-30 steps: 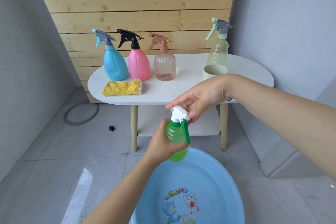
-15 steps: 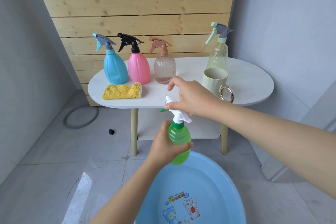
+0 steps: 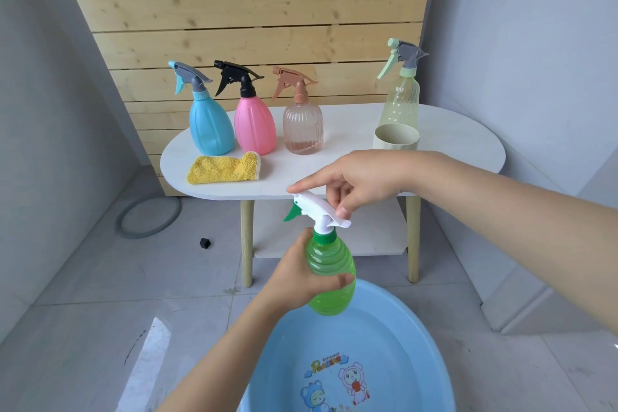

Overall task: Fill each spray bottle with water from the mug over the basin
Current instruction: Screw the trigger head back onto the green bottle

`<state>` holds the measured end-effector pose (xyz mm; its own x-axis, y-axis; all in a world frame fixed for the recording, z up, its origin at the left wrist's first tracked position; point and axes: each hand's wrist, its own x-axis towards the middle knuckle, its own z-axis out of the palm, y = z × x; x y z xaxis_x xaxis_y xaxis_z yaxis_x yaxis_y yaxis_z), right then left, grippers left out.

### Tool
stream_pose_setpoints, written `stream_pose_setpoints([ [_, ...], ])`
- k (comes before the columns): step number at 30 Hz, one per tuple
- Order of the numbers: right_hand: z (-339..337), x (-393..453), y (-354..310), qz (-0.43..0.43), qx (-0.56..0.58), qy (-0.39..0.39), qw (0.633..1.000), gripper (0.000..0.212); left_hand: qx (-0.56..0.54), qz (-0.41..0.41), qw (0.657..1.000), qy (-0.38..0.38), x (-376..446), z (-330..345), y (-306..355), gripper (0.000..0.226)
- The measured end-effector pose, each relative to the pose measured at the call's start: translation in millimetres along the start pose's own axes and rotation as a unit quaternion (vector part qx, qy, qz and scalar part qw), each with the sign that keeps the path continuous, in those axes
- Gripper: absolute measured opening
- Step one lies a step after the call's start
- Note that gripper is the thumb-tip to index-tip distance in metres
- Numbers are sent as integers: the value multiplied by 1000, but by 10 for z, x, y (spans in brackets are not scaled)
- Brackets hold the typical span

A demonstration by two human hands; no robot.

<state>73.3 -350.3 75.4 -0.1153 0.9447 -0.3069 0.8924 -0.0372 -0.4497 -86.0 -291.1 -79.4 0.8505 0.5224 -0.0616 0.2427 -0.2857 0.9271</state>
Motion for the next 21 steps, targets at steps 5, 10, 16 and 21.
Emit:
stream_pose_setpoints([
  [5, 12, 4, -10, 0, -84, 45, 995, 68, 10, -3, 1000, -1, -4, -2, 25, 75],
  [10, 17, 12, 30, -42, -153, 98, 982, 53, 13, -9, 1000, 2, -9, 15, 18, 71],
  [16, 89, -15, -6, 26, -122, 153, 980, 30, 32, -10, 998, 51, 7, 13, 110, 72],
  [21, 32, 8, -105, 63, -183, 119, 974, 32, 41, -11, 997, 70, -1, 64, 101, 70],
])
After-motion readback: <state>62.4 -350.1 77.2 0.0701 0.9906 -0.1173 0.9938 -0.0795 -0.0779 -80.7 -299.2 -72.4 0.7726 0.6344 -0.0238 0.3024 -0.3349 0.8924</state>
